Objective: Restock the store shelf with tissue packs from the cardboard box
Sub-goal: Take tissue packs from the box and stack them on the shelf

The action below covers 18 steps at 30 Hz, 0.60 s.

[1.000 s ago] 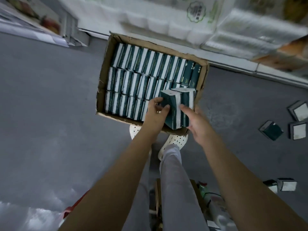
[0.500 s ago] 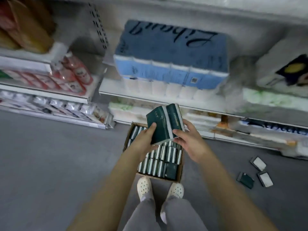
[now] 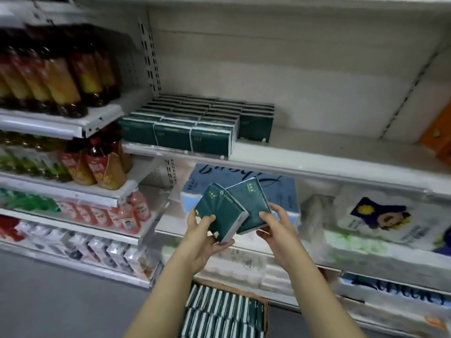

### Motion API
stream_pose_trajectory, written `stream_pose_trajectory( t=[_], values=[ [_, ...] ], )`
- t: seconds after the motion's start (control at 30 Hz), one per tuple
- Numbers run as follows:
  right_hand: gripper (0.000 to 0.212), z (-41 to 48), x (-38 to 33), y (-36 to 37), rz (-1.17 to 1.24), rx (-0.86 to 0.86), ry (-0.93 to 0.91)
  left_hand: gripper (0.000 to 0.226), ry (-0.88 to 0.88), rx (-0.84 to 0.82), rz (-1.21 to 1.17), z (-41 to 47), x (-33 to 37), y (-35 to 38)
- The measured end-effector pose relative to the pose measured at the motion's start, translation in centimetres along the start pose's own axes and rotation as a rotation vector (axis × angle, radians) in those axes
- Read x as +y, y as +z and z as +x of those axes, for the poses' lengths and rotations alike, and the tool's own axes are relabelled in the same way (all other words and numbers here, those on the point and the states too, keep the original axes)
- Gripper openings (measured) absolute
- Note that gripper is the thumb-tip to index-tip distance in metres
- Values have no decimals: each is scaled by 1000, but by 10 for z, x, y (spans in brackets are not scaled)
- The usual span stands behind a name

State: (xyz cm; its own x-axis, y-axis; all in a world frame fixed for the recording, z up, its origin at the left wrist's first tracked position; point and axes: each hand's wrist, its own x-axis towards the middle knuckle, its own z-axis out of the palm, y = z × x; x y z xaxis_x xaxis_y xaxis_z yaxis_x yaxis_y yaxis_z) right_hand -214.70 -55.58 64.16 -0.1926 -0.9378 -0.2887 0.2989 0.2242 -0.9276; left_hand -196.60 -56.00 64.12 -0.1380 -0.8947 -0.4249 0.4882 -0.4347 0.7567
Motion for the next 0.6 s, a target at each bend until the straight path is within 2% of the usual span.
stream_pose_trajectory(
  t=[0.23,0.37,0.47,0.6],
  values=[
    [26,3,-52,-13,-144,-24,-152,46,166,78,43,-8,19,41],
    [26,6,-74,-18,-162,-73,-214,17,209,90,21,-10,35,57],
    [34,11,-85,-18,-122,-100,-221,13,229,96,23,-5,47,63],
    [43,21,-96,-10,-134,-132,-247,36,272,-31,33,2,65,58]
  ],
)
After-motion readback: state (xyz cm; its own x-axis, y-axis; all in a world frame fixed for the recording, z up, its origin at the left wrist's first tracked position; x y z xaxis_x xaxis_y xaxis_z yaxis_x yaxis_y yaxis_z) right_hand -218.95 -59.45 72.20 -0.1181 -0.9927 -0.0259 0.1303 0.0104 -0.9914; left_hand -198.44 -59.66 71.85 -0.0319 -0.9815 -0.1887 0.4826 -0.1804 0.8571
